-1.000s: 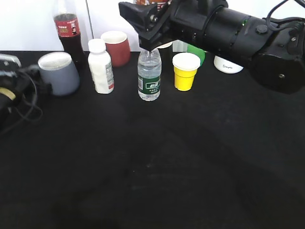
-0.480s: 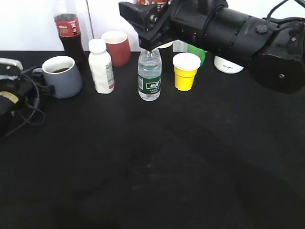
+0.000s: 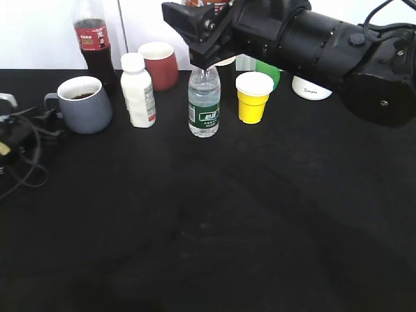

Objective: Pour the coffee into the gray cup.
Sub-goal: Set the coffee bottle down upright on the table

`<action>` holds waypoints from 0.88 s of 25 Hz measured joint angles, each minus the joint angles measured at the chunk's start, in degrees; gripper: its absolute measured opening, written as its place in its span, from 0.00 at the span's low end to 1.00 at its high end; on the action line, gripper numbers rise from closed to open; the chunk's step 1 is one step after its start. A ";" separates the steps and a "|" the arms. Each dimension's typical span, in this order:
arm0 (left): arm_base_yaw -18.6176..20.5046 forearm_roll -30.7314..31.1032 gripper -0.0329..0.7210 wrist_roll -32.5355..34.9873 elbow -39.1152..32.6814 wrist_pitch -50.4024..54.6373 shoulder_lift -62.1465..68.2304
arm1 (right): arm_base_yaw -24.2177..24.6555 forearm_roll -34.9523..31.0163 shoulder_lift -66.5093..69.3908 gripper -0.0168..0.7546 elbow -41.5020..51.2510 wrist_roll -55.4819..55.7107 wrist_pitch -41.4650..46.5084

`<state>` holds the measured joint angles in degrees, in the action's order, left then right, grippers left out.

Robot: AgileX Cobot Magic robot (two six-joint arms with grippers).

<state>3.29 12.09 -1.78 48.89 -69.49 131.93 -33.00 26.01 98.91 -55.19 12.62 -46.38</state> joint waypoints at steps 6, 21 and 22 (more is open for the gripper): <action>0.00 -0.80 0.49 0.13 -17.58 0.11 -14.62 | 0.00 -0.04 0.00 0.69 0.00 1.60 2.07; -7.95 -4.73 0.48 -0.39 -29.99 -0.14 -33.06 | 24.97 -6.19 1.45 0.69 0.00 3.01 13.09; -7.95 -4.73 0.48 -0.40 -29.99 -0.14 -33.06 | 25.72 -6.98 3.96 0.69 0.00 2.04 12.21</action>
<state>-4.66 7.36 -2.18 18.90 -69.63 98.88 -7.28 19.03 102.87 -55.19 14.66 -34.17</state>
